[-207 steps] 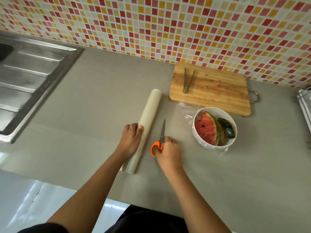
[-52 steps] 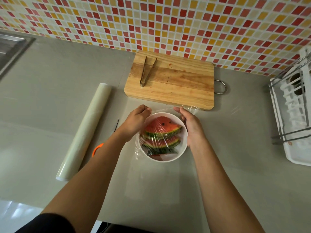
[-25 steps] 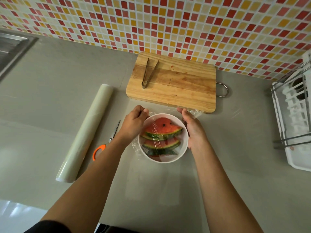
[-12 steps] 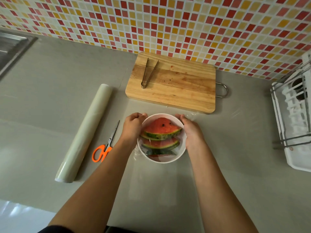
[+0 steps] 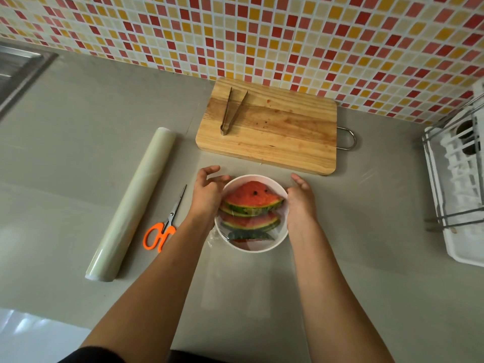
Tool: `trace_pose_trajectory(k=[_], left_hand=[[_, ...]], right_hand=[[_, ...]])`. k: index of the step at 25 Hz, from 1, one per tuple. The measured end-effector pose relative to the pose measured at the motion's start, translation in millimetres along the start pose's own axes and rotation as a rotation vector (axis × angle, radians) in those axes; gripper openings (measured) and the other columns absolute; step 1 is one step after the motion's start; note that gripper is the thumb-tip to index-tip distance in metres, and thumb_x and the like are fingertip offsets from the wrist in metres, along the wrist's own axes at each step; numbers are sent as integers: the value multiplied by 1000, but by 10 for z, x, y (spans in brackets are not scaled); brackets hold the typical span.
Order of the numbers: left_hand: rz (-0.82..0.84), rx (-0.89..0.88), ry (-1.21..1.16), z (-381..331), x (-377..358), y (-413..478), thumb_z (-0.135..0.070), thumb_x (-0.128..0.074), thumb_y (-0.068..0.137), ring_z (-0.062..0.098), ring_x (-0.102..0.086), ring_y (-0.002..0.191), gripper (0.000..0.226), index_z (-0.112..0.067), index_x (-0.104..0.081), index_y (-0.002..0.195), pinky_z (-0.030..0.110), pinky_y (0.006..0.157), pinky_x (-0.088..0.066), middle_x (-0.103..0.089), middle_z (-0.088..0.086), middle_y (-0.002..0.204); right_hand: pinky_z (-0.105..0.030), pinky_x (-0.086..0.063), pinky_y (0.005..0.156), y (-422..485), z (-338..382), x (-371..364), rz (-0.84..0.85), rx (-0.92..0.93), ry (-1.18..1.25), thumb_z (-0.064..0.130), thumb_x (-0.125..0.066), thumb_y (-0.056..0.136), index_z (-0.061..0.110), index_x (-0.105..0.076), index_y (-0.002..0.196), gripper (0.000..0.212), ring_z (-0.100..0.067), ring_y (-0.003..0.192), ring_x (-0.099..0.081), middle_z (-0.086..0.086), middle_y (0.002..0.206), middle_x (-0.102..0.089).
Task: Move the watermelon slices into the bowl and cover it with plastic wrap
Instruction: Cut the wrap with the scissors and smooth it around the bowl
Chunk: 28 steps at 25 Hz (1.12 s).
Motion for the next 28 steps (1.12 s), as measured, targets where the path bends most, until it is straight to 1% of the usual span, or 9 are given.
trace_pose_trajectory(k=[5,8,11,13,14,16,18,21,28], left_hand=[[18,-33,44,-84,-20,-29,6,-30,78,27,-62,86,45,-26,-56,96,36,67,-55,-67,0,91],[21,-31,61,-94,-33,-25,10,-27,78,26,-62,83,46,-23,-56,92,37,67,-55,-67,0,88],[24,-20,73,-77,-35,-23,11,-27,78,26,-62,84,47,-23,-56,91,34,63,-55,-67,-1,87],[9,-17,84,-70,-21,-8,10,-27,79,23,-63,82,47,-23,-57,92,28,55,-54,-67,-3,86],[0,-17,89,-67,-13,3,10,-28,78,23,-63,82,47,-23,-58,92,28,53,-55,-67,-3,86],[-9,-16,90,-35,-18,20,8,-28,75,28,-64,86,46,-24,-58,91,35,62,-59,-69,0,87],[-20,-18,83,-8,-17,30,6,-27,74,33,-64,89,46,-24,-58,89,46,74,-58,-69,3,88],[-34,-11,96,17,-2,28,2,-27,76,32,-64,84,44,-25,-59,88,46,74,-57,-68,4,85],[-34,-23,207,-7,-3,-17,-3,-25,79,30,-63,88,43,-29,-57,90,45,76,-57,-66,5,90]], right_hand=[[-33,-50,75,3,-112,133,-97,-130,210,-2,-33,84,17,-68,109,47,-21,76,-54,-2,84,-55],[-28,-45,69,-138,-155,357,-326,-106,567,11,-38,92,13,-63,95,25,-16,67,-52,-1,81,-55],[-22,-40,83,-481,193,733,-473,473,567,16,-37,95,18,-54,101,18,-14,90,-54,0,99,-56],[-18,-39,94,-743,509,486,-137,916,225,35,-35,98,28,-54,112,25,-7,111,-54,9,114,-58],[-19,-39,99,-796,487,226,102,959,46,51,-31,96,31,-51,120,38,-4,119,-51,14,123,-55],[-29,-40,105,-771,284,-65,375,808,-83,77,-25,81,32,-47,129,70,-5,127,-47,16,131,-51],[-41,-45,103,-676,148,-119,404,643,-18,87,-24,70,35,-55,122,80,-15,124,-51,6,131,-56],[-49,-46,100,-563,30,-134,388,437,104,87,-20,70,34,-65,111,80,-24,115,-59,-10,122,-64],[-28,-55,80,-428,-37,-157,374,271,147,65,-3,89,26,-71,93,78,-19,97,-68,-6,99,-74]])
Point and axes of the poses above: each hand's wrist, its own y-axis towards the middle knuckle, its own x-axis out of the back of the hand, z = x × y, the point moved 9 cm from there along y, towards the middle knuckle
